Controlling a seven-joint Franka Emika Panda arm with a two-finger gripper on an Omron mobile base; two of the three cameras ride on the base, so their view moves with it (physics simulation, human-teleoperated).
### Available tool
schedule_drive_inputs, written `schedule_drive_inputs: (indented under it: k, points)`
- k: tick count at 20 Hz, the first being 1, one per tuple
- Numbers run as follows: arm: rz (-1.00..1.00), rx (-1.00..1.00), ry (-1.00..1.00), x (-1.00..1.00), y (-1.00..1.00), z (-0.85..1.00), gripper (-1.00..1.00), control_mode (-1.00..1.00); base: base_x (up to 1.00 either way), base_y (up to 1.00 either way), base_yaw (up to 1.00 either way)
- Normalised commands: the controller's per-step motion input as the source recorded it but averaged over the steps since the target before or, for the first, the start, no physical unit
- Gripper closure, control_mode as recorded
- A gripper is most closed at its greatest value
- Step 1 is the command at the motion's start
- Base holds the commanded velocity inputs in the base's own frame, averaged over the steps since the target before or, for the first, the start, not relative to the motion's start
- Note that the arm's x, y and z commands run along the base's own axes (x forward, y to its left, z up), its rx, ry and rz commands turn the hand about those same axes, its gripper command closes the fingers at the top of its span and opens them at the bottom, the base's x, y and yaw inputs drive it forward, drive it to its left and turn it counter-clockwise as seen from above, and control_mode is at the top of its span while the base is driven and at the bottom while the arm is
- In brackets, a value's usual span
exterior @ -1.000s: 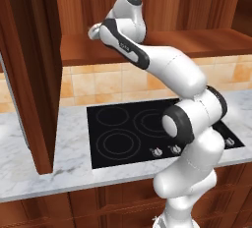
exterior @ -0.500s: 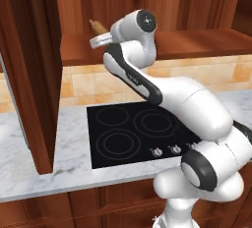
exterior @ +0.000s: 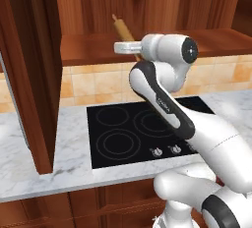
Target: Open the cabinet, retrieve the rolling pin, and place it next to the meat on the cutting board to prepare for tenderizing.
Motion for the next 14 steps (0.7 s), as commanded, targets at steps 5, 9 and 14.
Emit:
schedule_drive_inputs:
  k: [5,9,14]
  points:
    - [0.00,0.20,-0.07,-0.87,-0.58,0.39,1.00,-1.00,0.00,0.00,0.00]
    - [0.00,0.22,-0.03,-1.00,-0.45,0.30,1.00,-1.00,0.00,0.00,0.00]
    - [0.00,0.22,0.00,-1.00,-0.36,0.10,1.00,-1.00,0.00,0.00,0.00]
